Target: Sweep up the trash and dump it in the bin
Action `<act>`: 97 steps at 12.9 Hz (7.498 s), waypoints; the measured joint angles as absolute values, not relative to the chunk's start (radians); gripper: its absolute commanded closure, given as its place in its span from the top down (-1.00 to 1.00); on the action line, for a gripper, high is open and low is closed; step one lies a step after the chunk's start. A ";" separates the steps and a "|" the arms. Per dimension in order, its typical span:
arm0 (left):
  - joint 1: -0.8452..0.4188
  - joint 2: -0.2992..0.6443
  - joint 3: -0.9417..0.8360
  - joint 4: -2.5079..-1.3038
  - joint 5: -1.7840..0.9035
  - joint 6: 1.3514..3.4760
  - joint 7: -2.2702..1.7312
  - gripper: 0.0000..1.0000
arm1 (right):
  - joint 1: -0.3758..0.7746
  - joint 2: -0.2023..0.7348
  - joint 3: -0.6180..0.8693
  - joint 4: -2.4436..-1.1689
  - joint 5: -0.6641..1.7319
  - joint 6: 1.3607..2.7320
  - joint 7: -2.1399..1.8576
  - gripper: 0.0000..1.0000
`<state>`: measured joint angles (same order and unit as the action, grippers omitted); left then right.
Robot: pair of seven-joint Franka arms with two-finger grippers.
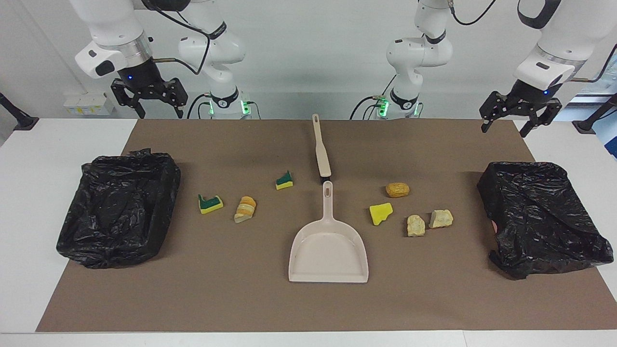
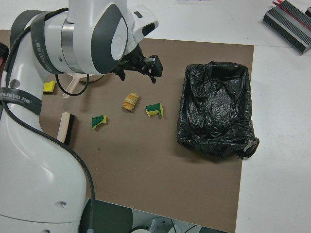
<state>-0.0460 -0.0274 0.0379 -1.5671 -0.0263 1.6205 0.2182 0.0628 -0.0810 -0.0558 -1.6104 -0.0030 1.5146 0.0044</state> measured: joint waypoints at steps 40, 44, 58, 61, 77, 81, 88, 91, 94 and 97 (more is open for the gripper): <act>-0.074 -0.023 -0.002 -1.538 -0.030 1.537 0.217 1.00 | 0.059 -0.084 -0.061 -1.638 -0.001 1.515 0.007 1.00; -0.213 -0.049 -0.012 -1.585 -0.032 1.534 0.100 1.00 | 0.060 -0.084 -0.060 -1.639 -0.001 1.515 0.007 1.00; -0.792 -0.113 -0.022 -2.166 -0.037 2.015 -0.551 1.00 | 0.084 -0.084 -0.054 -1.671 -0.001 1.564 0.006 1.00; -0.890 -0.084 -0.022 -2.257 -0.037 2.155 -0.685 1.00 | 0.130 -0.038 -0.051 -1.644 -0.001 1.570 0.006 1.00; -0.968 -0.051 -0.017 -2.337 -0.155 2.240 -0.757 0.27 | 0.507 0.282 -0.037 -1.622 0.034 1.960 0.527 1.00; -0.968 -0.052 -0.017 -2.342 -0.168 2.240 -0.757 0.10 | 0.535 0.349 -0.036 -1.616 0.062 2.046 0.586 1.00; -0.968 -0.052 -0.015 -2.350 -0.181 2.239 -0.757 -1.00 | 0.609 0.493 -0.037 -1.526 0.061 2.141 0.657 1.00; -0.967 -0.052 -0.003 -2.350 -0.182 2.228 -0.757 -1.00 | 0.622 0.515 -0.037 -1.522 0.061 2.181 0.657 1.00; -0.934 -0.069 0.010 -2.323 -0.182 2.132 -0.756 -1.00 | 0.623 0.519 -0.038 -1.523 0.061 2.192 0.657 0.92; -0.850 -0.122 0.024 -2.277 -0.177 1.977 -0.728 -1.00 | 0.623 0.525 -0.040 -1.549 0.061 2.237 0.657 0.62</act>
<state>-0.8496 -0.1224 0.0235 -2.2768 -0.1770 1.9772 -0.7281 0.6228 0.5249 -0.0399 -1.5493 0.0610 2.2366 0.6567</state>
